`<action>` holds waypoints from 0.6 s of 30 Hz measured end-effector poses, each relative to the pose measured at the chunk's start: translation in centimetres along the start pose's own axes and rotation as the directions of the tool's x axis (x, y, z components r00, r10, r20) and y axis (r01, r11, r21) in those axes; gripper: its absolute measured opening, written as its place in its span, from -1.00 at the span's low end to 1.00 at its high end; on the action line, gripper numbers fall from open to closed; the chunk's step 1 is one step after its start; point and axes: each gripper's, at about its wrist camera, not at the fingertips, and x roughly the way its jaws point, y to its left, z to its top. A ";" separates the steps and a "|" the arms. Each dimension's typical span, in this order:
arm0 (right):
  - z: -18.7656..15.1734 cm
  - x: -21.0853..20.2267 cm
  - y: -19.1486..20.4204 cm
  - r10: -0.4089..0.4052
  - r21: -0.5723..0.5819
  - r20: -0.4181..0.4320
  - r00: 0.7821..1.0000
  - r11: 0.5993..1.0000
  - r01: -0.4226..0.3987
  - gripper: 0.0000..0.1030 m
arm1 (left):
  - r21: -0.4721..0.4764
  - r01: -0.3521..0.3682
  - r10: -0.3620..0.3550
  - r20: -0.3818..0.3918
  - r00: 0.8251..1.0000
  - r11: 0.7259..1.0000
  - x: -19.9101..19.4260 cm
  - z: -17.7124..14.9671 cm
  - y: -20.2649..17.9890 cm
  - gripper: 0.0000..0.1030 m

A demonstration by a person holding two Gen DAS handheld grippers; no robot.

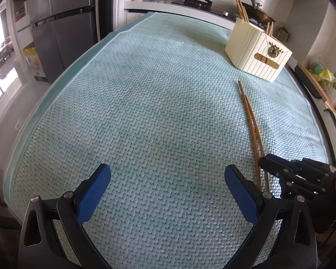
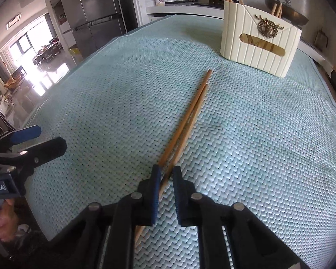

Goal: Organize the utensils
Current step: 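Grasp a chopstick with the right tool while the left tool grasps another chopstick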

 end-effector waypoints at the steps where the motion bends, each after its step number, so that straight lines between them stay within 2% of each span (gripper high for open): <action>1: 0.3 0.3 -0.1 -0.009 -0.001 0.001 1.000 1.000 0.009 -0.78 | 0.005 -0.001 0.001 0.002 1.000 1.000 -0.1 -0.1 -0.1 0.97; 6: 0.6 0.4 -1.2 -0.012 0.033 -0.023 1.000 0.999 0.013 -0.83 | 0.025 -0.019 0.019 0.014 1.000 0.999 -0.5 -0.2 -0.5 0.97; 10: -0.6 -1.1 -3.0 -0.034 0.060 -0.031 0.999 0.998 0.036 -0.88 | 0.029 -0.023 0.023 0.008 1.000 0.999 -0.3 -0.3 -0.3 0.97; 18: -4.2 -3.2 -8.1 -0.103 0.188 -0.068 0.992 0.976 0.114 -0.87 | 0.072 0.005 -0.003 -0.024 1.000 0.997 1.0 0.4 -1.6 0.97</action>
